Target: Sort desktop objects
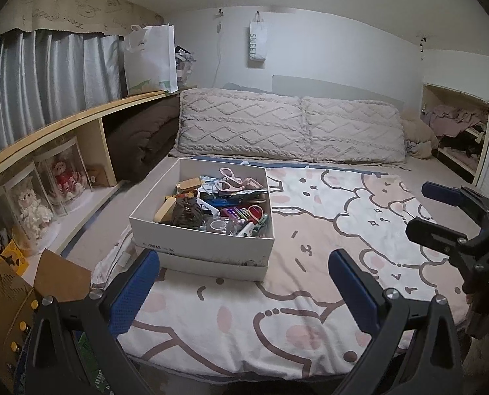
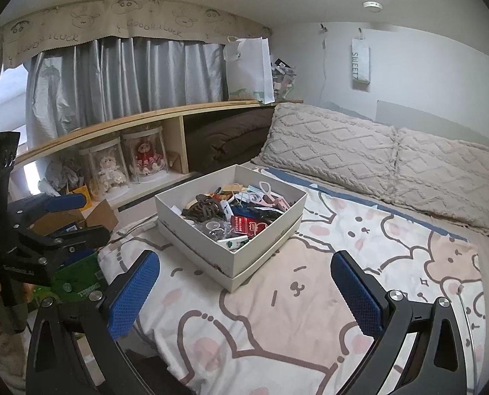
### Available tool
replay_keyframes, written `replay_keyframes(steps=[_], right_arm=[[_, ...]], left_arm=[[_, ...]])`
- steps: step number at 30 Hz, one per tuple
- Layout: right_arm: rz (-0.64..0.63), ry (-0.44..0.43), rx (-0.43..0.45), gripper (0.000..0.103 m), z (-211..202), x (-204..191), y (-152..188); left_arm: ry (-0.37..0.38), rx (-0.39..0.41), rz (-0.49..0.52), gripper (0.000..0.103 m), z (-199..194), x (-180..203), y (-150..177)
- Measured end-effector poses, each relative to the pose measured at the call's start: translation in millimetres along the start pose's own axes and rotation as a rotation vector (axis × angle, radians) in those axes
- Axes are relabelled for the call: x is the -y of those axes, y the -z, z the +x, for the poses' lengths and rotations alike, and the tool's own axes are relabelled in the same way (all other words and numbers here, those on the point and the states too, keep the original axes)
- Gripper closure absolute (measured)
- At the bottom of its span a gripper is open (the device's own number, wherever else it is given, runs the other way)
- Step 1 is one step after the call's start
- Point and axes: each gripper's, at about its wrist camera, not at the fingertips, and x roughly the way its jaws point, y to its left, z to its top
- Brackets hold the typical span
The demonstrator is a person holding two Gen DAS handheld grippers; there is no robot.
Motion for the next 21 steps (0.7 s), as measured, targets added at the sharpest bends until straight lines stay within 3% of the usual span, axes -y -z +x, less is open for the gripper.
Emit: replay_keyframes(steps=[21], right_arm=[[-0.013, 0.037, -0.021, 0.0, -7.4, -0.3, 9.0]], left_arm=[[0.003, 0.011, -0.008, 0.0, -9.7, 5.2, 9.1]])
